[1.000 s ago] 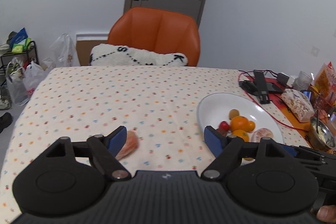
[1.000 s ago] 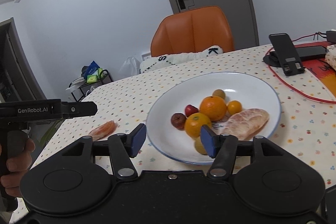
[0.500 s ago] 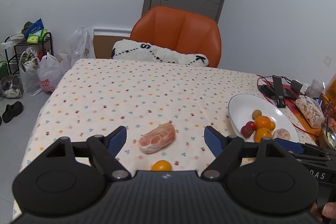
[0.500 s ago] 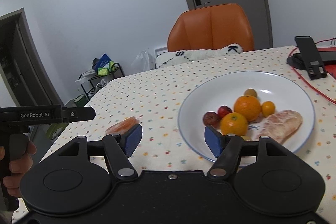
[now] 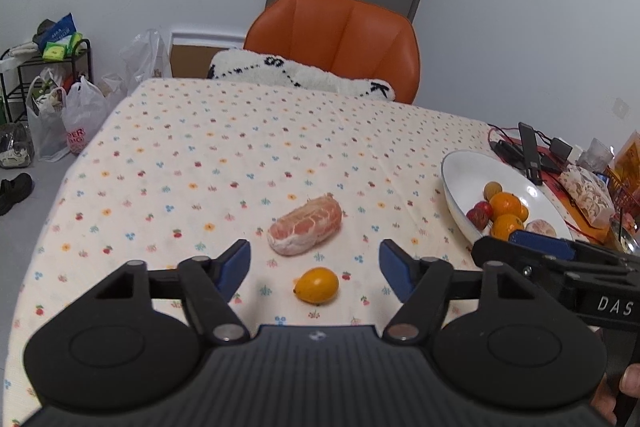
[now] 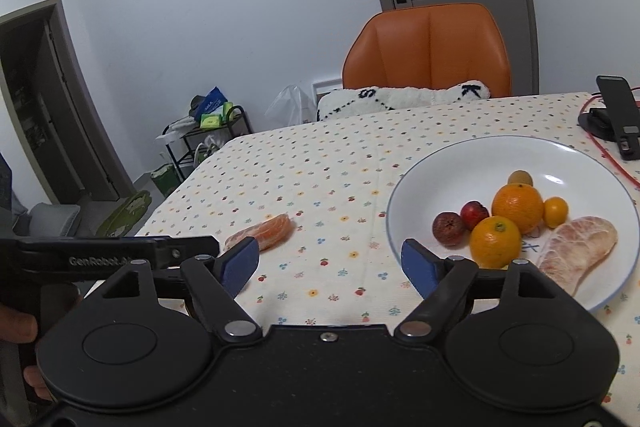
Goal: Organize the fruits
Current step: 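Withdraw both tools from the plate toward the small orange and pomelo segment, then grasp the small orange with the left tool while the right tool grasps the pomelo segment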
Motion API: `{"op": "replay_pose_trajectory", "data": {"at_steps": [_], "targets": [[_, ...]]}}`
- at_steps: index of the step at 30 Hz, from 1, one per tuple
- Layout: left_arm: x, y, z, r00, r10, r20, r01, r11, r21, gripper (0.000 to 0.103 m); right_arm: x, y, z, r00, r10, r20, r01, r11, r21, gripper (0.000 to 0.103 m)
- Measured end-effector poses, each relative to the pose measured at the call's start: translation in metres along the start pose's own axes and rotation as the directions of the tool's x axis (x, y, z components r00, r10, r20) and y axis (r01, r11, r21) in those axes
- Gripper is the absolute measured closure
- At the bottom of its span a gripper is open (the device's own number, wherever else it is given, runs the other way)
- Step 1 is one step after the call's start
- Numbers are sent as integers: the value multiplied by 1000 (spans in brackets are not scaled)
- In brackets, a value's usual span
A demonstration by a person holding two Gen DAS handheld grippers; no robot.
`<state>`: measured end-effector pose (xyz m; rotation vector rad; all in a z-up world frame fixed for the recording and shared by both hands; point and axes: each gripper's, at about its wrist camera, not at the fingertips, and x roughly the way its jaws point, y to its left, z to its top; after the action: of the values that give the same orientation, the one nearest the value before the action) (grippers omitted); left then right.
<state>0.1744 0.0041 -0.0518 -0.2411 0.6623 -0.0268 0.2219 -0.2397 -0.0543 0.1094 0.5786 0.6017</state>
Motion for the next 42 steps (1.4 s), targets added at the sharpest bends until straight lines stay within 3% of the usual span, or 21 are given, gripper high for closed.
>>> {"op": "replay_pose_trajectory", "data": {"at_steps": [8,10,11,27,42], "targets": [[19,0,-10,998,-18,-62,18,1000,1,58,6,6,0,1000,12,-8,-12,1000,-11,25],[24,1,-13,996,-18,-83,18,1000,1,74,8,8,0,1000,16,-11,-16,1000,-14,25],[26,2,-14,996,-17,-91,17,1000,1,76,9,9,0,1000,19,-13,-19,1000,-15,25],[14,49,-3,999,27,-40,-30,998,-63,77,49,41,6,996,64,-65,-68,996,-53,26],[0,102,0,997,71,-3,-71,985,-155,77,99,72,2,982,85,-168,-94,994,-50,26]]}}
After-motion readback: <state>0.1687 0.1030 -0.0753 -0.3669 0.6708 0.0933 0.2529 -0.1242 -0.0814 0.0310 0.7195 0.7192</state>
